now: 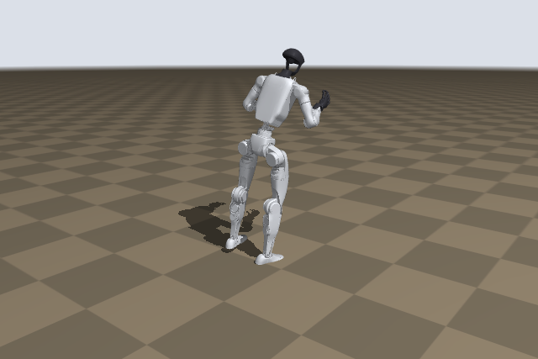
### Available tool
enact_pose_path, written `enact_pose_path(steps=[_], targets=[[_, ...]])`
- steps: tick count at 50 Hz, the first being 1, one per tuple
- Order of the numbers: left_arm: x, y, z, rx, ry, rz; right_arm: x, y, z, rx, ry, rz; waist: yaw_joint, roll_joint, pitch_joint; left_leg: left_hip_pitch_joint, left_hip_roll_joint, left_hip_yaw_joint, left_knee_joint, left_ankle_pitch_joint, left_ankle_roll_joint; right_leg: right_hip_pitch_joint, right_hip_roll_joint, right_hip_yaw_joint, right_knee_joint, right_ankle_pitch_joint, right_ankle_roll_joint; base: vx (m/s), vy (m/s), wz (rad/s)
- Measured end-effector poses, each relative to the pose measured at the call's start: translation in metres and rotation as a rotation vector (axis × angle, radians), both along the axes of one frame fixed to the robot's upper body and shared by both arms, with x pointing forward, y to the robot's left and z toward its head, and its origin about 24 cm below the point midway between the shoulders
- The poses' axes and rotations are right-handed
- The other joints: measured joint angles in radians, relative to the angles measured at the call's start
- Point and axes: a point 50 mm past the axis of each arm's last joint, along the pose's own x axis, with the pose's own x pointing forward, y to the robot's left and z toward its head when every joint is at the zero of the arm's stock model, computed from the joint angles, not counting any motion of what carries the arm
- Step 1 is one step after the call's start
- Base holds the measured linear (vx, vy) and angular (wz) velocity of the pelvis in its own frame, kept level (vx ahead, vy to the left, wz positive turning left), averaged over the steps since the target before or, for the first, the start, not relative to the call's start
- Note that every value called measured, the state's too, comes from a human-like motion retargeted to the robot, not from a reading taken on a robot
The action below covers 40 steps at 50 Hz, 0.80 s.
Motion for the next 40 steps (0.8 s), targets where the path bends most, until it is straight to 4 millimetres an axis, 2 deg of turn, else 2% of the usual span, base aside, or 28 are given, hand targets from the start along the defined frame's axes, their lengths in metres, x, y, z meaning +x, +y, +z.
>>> enact_pose_path(steps=[13,20,25,30,34,37,40], targets=[[-0.003,0.002,0.002,0.051,-0.028,0.028,-0.001,0.007,-0.017,-0.045,0.074,0.048,0.054,-0.066,0.064,-0.176,0.084,0.063,-0.013,0.030,-0.042,0.048,0.052,0.132,0.127,-0.048,0.000,0.27,0.01,-0.67],[-0.005,0.009,0.010,0.057,-0.068,0.067,0.000,0.013,-0.016,-0.060,0.070,0.073,0.067,-0.107,0.088,-0.212,0.151,0.220,-0.013,-0.001,-0.091,0.088,0.053,0.196,0.183,-0.082,0.000,0.32,0.17,-0.59],[-0.003,0.011,0.018,0.010,-0.096,0.128,0.004,0.014,-0.018,-0.035,0.082,0.056,0.073,-0.134,0.080,-0.182,0.179,0.307,-0.013,0.046,-0.093,0.134,0.055,0.235,0.185,-0.084,0.000,0.38,0.28,-0.51],[-0.002,0.010,0.019,0.061,-0.112,0.105,0.008,0.020,-0.026,0.007,0.129,0.072,0.076,-0.171,0.075,-0.117,0.166,0.330,-0.013,0.110,-0.068,0.151,0.033,0.294,0.240,-0.018,-0.019,0.40,0.38,-0.39],[0.001,0.010,0.022,0.112,-0.126,0.137,0.009,0.026,-0.030,0.066,0.152,0.104,0.073,-0.186,0.069,-0.077,0.161,0.324,-0.013,0.084,-0.049,0.094,0.036,0.307,0.379,0.090,-0.048,0.35,0.36,-0.14],[0.003,0.009,0.025,0.149,-0.140,0.159,0.009,0.031,-0.030,0.094,0.153,0.125,0.070,-0.187,0.062,-0.057,0.161,0.317,-0.013,0.055,-0.035,0.028,0.030,0.258,0.495,0.131,-0.075,0.31,0.32,0.02],[0.003,0.007,0.027,0.171,-0.150,0.166,0.007,0.036,-0.031,0.099,0.152,0.137,0.071,-0.181,0.056,-0.035,0.166,0.309,-0.013,0.032,-0.029,-0.014,0.013,0.163,0.547,0.111,-0.116,0.29,0.28,0.10]])
